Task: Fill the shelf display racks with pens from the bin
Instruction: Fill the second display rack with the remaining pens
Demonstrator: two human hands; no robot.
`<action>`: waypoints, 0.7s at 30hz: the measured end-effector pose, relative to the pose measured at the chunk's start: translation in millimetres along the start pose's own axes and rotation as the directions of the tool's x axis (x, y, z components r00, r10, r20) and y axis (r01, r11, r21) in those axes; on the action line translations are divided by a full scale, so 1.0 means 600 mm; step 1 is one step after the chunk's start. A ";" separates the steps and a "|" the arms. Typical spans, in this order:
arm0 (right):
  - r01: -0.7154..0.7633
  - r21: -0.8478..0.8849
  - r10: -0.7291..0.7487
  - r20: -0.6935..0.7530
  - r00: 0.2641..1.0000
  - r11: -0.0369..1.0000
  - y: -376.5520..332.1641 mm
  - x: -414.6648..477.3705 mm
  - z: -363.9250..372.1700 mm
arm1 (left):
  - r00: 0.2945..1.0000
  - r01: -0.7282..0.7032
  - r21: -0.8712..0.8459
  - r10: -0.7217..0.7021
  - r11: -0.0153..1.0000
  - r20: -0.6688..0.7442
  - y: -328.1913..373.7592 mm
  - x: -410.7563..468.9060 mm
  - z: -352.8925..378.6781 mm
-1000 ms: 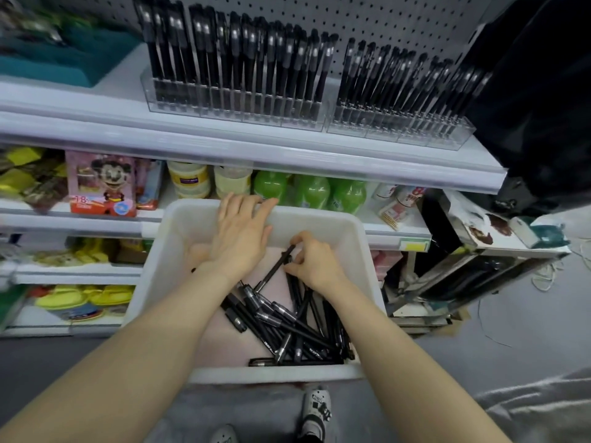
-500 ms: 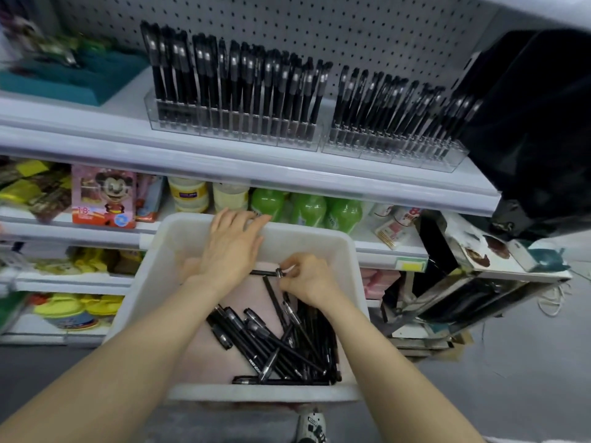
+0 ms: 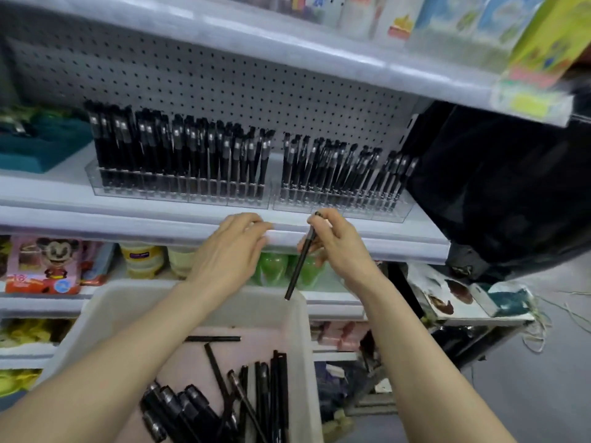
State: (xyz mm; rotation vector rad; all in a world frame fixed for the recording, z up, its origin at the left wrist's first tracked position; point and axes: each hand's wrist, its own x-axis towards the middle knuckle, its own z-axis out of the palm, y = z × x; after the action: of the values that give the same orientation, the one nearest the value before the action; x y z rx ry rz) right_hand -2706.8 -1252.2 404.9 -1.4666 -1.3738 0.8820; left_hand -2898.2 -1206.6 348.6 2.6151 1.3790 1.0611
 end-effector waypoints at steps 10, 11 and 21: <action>0.113 -0.100 -0.144 -0.403 0.904 0.989 -0.037 0.105 -0.200 | 0.989 -0.142 0.073 0.139 0.987 0.049 0.096 0.168 0.063; 0.119 -0.150 -0.176 -0.456 0.873 0.981 -0.041 0.114 -0.212 | 0.988 -0.146 0.107 0.141 0.983 0.059 0.098 0.179 0.073; 0.130 -0.383 -0.317 -0.479 0.819 0.915 -0.028 0.197 -0.227 | 0.996 -0.090 0.280 0.089 0.956 0.017 0.098 0.197 0.117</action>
State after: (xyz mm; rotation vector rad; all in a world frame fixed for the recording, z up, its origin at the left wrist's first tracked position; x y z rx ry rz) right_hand -2570.8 -1155.5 475.2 -1.5987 -1.2632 0.0545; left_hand -2769.6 -1135.4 378.4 2.9002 1.5273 0.9287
